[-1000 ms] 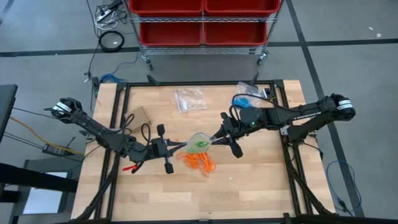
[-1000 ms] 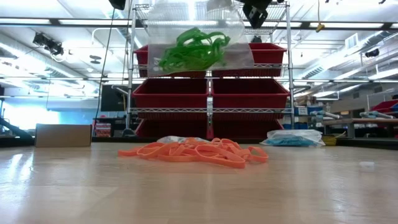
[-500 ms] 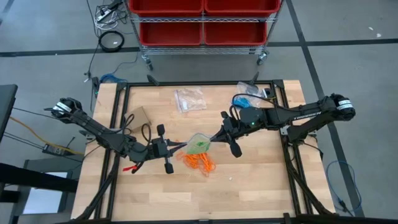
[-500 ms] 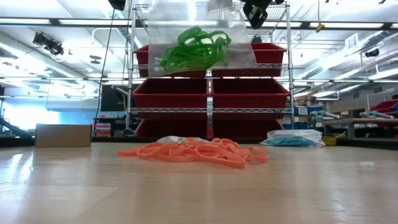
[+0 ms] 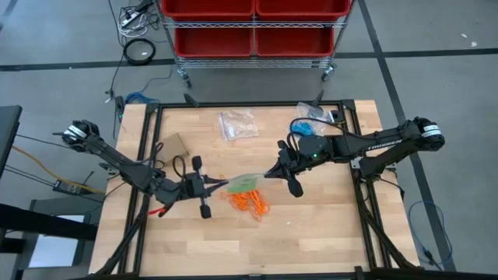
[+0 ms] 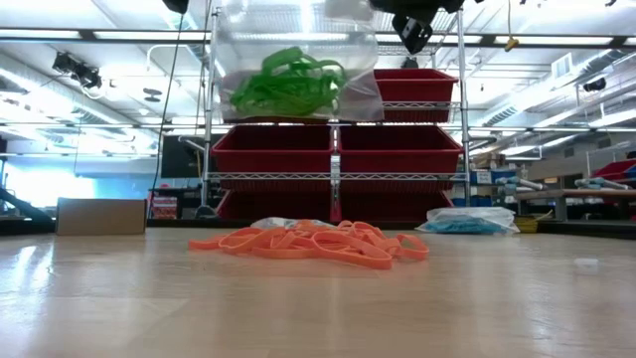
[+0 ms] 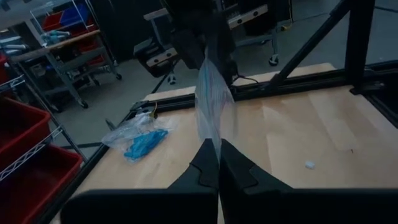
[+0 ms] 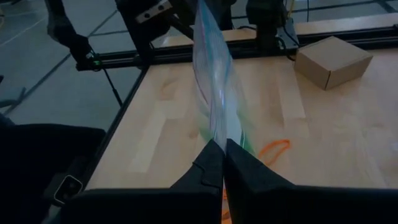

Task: Sort rubber bands
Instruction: Close the transparent zip bag

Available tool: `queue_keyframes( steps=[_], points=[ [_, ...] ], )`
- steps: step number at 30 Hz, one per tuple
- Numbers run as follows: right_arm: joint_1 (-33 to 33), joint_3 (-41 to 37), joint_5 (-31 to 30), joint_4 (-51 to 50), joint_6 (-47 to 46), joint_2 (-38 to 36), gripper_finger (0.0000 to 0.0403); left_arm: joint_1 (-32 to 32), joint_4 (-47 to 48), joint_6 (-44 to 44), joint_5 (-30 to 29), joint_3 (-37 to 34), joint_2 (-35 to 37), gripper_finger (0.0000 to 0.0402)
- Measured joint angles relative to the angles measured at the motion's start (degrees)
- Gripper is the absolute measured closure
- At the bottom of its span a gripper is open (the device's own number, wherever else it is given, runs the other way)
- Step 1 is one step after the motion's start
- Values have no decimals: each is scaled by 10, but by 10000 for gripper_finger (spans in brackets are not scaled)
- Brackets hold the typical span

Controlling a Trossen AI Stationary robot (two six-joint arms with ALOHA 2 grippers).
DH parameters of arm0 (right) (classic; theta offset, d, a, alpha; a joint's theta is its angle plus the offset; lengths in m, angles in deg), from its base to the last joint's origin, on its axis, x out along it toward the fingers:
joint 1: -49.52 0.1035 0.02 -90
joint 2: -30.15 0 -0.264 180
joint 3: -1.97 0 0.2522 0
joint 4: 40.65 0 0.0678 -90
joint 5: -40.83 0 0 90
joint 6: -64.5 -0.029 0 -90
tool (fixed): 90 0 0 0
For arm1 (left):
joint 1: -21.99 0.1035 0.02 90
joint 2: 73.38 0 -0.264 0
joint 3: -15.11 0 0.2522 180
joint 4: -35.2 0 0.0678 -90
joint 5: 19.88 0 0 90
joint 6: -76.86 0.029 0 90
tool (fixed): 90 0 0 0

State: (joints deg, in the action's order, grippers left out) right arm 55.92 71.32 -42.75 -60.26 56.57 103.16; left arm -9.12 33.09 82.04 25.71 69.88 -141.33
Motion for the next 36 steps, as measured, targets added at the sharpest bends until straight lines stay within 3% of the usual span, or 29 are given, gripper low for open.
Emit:
queue_keyframes(
  steps=[9, 22, 36],
  points=[
    [0, 0, 0, 16, -1, 0, 398, -1, 9, -18, 15, 0, 4, 401],
    [4, 0, 0, 32, 5, 0, 339, -1, 6, -22, 16, 0, 4, 401],
    [4, 0, 1, 36, 7, 0, 357, 0, -14, -10, 16, 0, 4, 401]
  ],
)
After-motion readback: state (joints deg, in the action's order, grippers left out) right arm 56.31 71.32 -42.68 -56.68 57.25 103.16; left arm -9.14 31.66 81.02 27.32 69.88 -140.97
